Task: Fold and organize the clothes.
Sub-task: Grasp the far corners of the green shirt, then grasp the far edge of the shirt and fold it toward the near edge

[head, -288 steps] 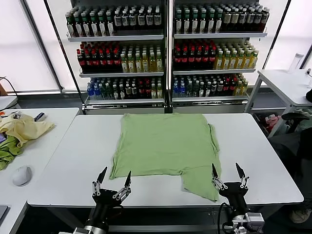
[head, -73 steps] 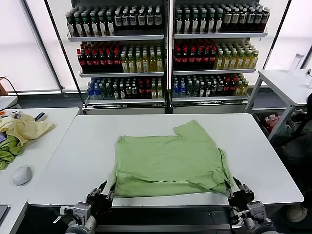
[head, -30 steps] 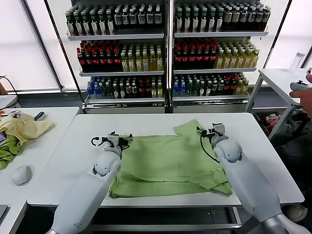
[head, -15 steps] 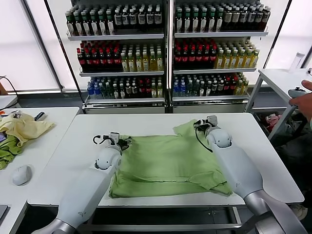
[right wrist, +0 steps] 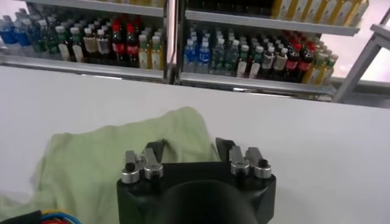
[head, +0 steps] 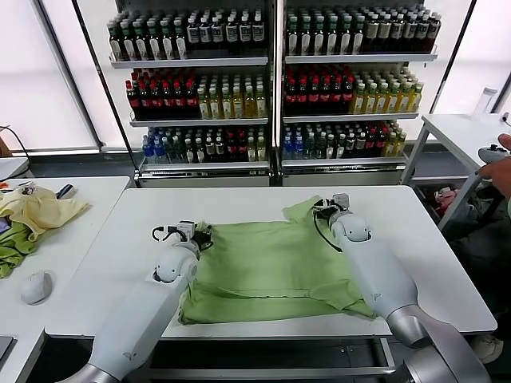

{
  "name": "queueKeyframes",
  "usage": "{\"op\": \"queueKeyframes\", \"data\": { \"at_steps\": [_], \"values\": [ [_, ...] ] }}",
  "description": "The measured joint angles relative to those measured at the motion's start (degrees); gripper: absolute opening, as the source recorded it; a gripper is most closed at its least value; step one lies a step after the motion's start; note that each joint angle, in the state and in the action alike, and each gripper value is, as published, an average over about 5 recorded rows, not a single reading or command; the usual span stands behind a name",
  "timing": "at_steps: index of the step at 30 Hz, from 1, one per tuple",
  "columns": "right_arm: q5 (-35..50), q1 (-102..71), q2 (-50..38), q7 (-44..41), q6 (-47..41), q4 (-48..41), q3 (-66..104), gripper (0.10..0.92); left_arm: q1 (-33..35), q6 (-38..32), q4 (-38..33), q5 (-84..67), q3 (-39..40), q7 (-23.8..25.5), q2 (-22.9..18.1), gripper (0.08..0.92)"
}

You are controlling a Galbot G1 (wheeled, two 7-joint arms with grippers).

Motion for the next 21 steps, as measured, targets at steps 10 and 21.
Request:
{"op": "queueKeyframes", "data": {
  "at_steps": [10, 21],
  "values": [
    [0.76, -1.62, -0.84, -0.26, 1.80, 2.13, -0.29, 0.244, 2.19, -2.14, -2.32, -2.75, -0.84, 1.43, 1.66, 0.138],
    [3.47, -5.31, -3.92, 0.94, 2.13, 11.88, 0.48, 0.121, 4.24, -5.64, -6.95, -6.14, -2.95, 1.79, 4.04, 0.093]
  ]
}}
